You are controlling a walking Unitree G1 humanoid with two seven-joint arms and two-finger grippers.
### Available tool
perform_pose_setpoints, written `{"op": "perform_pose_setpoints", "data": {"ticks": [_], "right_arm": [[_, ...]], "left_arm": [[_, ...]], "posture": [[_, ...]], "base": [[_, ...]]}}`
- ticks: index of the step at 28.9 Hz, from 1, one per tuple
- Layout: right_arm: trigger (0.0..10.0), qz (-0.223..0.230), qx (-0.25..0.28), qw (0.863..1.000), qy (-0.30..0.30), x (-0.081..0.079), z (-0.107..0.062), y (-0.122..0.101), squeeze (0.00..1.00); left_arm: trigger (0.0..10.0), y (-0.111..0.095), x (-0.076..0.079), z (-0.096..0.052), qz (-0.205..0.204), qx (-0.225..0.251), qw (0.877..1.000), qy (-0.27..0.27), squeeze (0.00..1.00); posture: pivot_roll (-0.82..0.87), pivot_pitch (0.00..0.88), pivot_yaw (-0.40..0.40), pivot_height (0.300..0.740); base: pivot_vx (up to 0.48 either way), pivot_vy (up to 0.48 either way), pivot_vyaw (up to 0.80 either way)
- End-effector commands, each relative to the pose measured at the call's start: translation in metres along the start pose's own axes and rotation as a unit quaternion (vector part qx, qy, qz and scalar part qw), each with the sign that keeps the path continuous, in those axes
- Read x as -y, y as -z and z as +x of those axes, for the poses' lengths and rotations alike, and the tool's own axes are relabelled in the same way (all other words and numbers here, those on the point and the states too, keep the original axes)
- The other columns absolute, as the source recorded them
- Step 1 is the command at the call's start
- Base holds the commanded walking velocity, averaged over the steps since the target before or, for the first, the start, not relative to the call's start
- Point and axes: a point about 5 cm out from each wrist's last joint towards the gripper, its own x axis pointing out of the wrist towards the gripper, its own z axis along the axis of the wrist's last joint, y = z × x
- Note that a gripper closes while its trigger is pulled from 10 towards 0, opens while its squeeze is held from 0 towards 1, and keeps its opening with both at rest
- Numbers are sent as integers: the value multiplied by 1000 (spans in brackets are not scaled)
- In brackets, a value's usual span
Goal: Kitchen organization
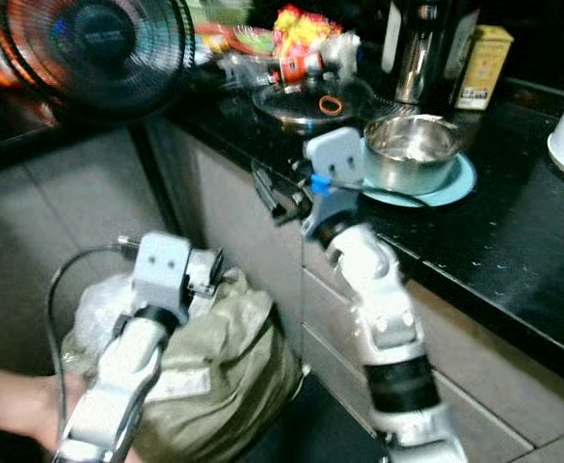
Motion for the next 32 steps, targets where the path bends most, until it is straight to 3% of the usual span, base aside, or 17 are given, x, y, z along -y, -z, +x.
{"op": "perform_pose_setpoints", "data": {"ticks": [1, 6, 20, 30, 32], "right_arm": [[10000, 17, 0, 1000, 20, 9, 0, -1, 0], [10000, 22, 11, 999, 39, 20, 1, -7, 0], [10000, 24, 39, 998, 42, 26, 2, -18, 0], [10000, 23, 37, 999, -21, 27, -3, -21, 0], [10000, 22, 23, 999, -37, 21, -4, -16, 0]], "left_arm": [[10000, 2, 3, 0, 3, -6, 1000, 3, 0], [10000, 1, 5, 0, 5, -1, 1000, 10, 0], [10000, 1, 7, 0, 6, -2, 1000, 17, 0], [10000, -3, 6, -1, 24, 18, 999, 12, 0], [10000, -6, 6, -2, 35, 29, 999, 11, 0]], "posture": [[33, 0, 20, 736], [35, 0, 16, 736], [35, 0, 19, 736], [31, 0, 17, 736], [31, 0, 17, 736]], "base": [[330, 0, -788], [66, 0, -795], [0, 0, -771], [0, 0, 0], [0, 0, 0]]}}
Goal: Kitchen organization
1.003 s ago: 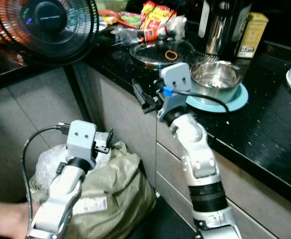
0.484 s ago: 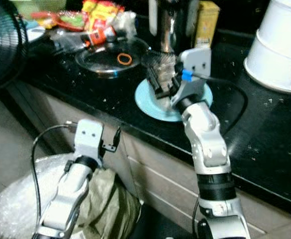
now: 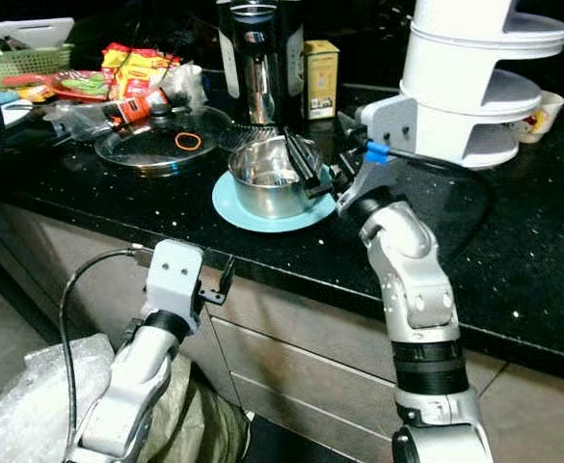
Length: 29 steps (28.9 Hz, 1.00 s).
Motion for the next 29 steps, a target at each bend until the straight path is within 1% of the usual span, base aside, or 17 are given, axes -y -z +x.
{"op": "perform_pose_setpoints", "data": {"ticks": [1, 4, 5, 6, 7, 9, 13, 15, 19, 25, 28, 29], "right_arm": [[10000, 6, -19, 1000, -24, -11, 0, 7, 0], [10000, 6, -30, 999, -24, -16, 0, 12, 0], [10000, 4, -48, 999, -18, -21, 1, 20, 0], [10000, -1, -81, 997, -5, -28, 3, 33, 0], [10000, -1, -81, 997, -5, -28, 3, 33, 0], [10000, -9, -107, 994, 8, -30, 5, 41, 0], [10000, -10, -125, 992, 24, -30, 9, 47, 0], [10000, -16, -139, 989, 51, -26, 14, 51, 0], [10000, -19, -141, 988, 58, -24, 15, 51, 0], [10000, -37, -147, 985, 88, -15, 19, 51, 0], [10000, -44, -154, 982, 95, -13, 17, 52, 0], [4392, -45, -156, 982, 95, -12, 17, 53, 0]], "left_arm": [[10000, -7, -2, -1, 24, 22, 999, -6, 0], [10000, -9, -2, -1, 29, 27, 999, -8, 0], [10000, -9, -3, -1, 32, 30, 999, -12, 0], [10000, -11, -6, -2, 35, 32, 999, -23, 0], [10000, -11, -6, -2, 35, 32, 999, -23, 0], [10000, -11, -8, -2, 37, 33, 998, -32, 0], [10000, -12, -10, -2, 40, 35, 998, -40, 0], [10000, -13, -14, -3, 44, 37, 997, -55, 0], [10000, -13, -15, -3, 45, 38, 997, -57, 0], [10000, -13, -15, -3, 46, 38, 996, -61, 0], [10000, -13, -14, -3, 46, 37, 996, -61, 0], [10000, -13, -14, -3, 46, 37, 996, -61, 0]], "posture": [[31, 0, 17, 736], [29, 0, 19, 736], [31, 0, 20, 736], [32, 0, 20, 736], [32, 0, 20, 736], [32, 0, 21, 736], [34, 0, 19, 736], [36, 0, 16, 736], [41, 0, 12, 736], [41, 0, 8, 736], [40, 0, 10, 736], [40, 0, 10, 736]], "base": [[0, 0, 0], [0, 0, 0], [0, 0, 0], [0, 0, 0], [0, 0, 0], [0, 0, 0], [0, 0, 0], [0, 0, 0], [0, 0, 0], [0, 0, 0], [0, 0, 0], [0, 0, 0]]}}
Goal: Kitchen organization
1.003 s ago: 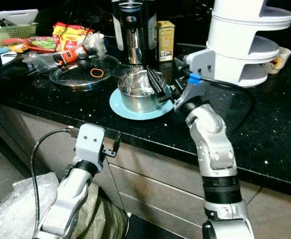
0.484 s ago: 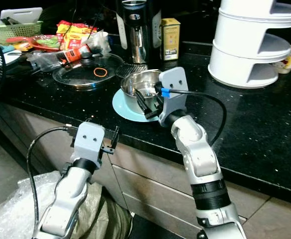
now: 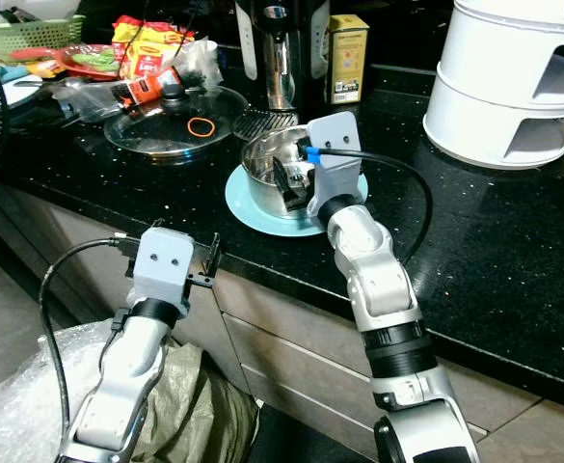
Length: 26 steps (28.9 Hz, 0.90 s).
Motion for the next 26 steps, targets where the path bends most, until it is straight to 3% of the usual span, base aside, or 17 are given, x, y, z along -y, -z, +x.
{"op": "perform_pose_setpoints", "data": {"ticks": [1, 17, 21, 25, 26], "right_arm": [[0, -4, -25, 1000, 8, 3, -1, 10, 0], [0, -6, -34, 999, 24, 12, -5, 14, 0], [0, 10, -23, 999, 23, 12, -4, 11, 0], [0, 92, 12, 995, 22, 21, -4, -2, 0], [0, 92, 12, 995, 22, 21, -4, -2, 0]], "left_arm": [[10000, 1, -1, -2, 8, 0, 1000, -5, 0], [10000, 1, -1, -1, 9, -1, 1000, -4, 0], [10000, 1, -2, 0, 9, 1, 1000, -5, 0], [10000, -2, -4, 3, 7, 6, 1000, -9, 0], [10000, -2, -4, 3, 7, 6, 1000, -9, 0]], "posture": [[40, 0, 10, 736], [36, 0, 16, 736], [37, 0, 15, 736], [36, 0, 15, 736], [36, 0, 15, 736]], "base": [[0, 0, 0], [0, 0, 0], [0, 0, 0], [0, 0, 0], [0, 0, 0]]}}
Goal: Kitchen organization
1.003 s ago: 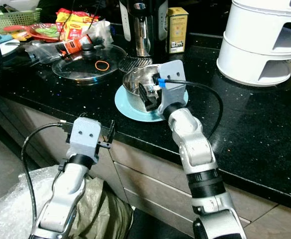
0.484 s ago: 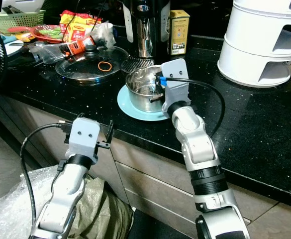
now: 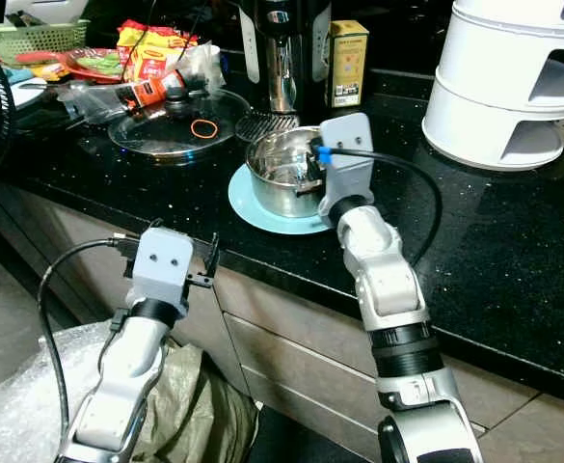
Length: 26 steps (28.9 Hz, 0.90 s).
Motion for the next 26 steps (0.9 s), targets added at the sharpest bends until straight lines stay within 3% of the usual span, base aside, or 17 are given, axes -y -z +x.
{"op": "perform_pose_setpoints", "data": {"ticks": [1, 6, 12, 17, 19, 20, 23, 24, 26], "right_arm": [[0, 43, 13, 999, -5, 4, 0, -7, 0], [0, 80, 39, 996, -11, 17, -2, -20, 0], [0, 80, 54, 995, -19, 31, -7, -29, 0], [431, 98, 68, 992, -41, 42, -14, -35, 0], [1333, 114, 79, 989, -49, 45, -17, -39, 0], [1333, 114, 79, 989, -49, 45, -17, -39, 0], [3804, 150, 102, 982, -59, 48, -19, -44, 0], [10000, 168, 113, 977, -62, 49, -20, -47, 0], [10000, 182, 120, 974, -65, 49, -20, -48, 0]], "left_arm": [[10000, -2, -3, 2, 5, 4, 1000, -4, 0], [10000, -4, -4, 3, 3, 8, 1000, -6, 0], [10000, -6, -4, 4, 2, 11, 1000, -5, 0], [10000, -8, -3, 6, 0, 15, 1000, -3, 0], [10000, -9, -3, 7, -1, 17, 1000, -2, 0], [10000, -9, -3, 7, -1, 17, 1000, -2, 0], [10000, -11, -5, 10, -1, 21, 1000, -2, 0], [10000, -12, -6, 12, -1, 24, 1000, -3, 0], [10000, -13, -7, 13, -2, 26, 1000, -4, 0]], "posture": [[36, 0, 15, 736], [37, 0, 15, 736], [36, 0, 17, 736], [34, 0, 23, 736], [34, 0, 23, 736], [34, 0, 23, 736], [33, 0, 24, 736], [33, 0, 24, 736], [33, 0, 24, 736]], "base": [[0, 0, 0], [0, 0, 0], [0, 0, 0], [0, 0, 0], [0, 0, 0], [0, 0, 0], [0, 0, 0], [0, 0, 0], [0, 0, 0]]}}
